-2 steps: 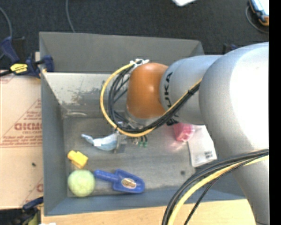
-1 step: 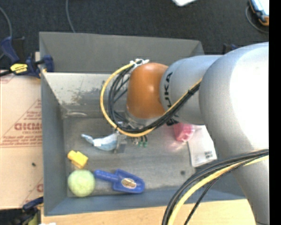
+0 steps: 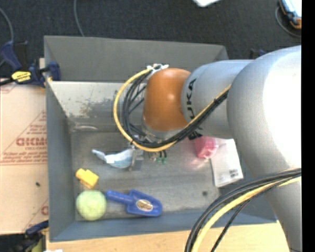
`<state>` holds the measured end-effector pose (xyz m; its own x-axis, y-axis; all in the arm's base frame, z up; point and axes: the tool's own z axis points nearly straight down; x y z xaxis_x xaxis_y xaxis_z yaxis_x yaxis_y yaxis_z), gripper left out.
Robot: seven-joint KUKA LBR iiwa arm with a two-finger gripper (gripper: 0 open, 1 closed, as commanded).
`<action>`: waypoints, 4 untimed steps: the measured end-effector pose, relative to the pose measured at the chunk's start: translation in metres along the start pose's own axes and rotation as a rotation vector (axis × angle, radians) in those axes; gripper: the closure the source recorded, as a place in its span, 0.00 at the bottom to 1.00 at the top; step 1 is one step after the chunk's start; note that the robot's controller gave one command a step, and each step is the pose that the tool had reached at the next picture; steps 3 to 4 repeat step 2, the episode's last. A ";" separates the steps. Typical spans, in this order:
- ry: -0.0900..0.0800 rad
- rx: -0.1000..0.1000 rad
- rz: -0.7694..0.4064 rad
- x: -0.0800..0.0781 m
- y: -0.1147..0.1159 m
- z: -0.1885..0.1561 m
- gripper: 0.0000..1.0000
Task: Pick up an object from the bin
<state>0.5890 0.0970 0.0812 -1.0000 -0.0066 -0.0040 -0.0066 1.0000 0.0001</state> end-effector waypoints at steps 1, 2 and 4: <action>-0.001 0.000 0.000 -0.001 0.000 -0.013 1.00; 0.000 0.000 -0.001 0.000 0.000 -0.027 1.00; 0.000 0.000 -0.001 0.000 0.000 -0.027 1.00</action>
Offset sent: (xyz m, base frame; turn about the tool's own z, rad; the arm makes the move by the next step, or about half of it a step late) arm 0.0001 -0.0002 0.0707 0.0000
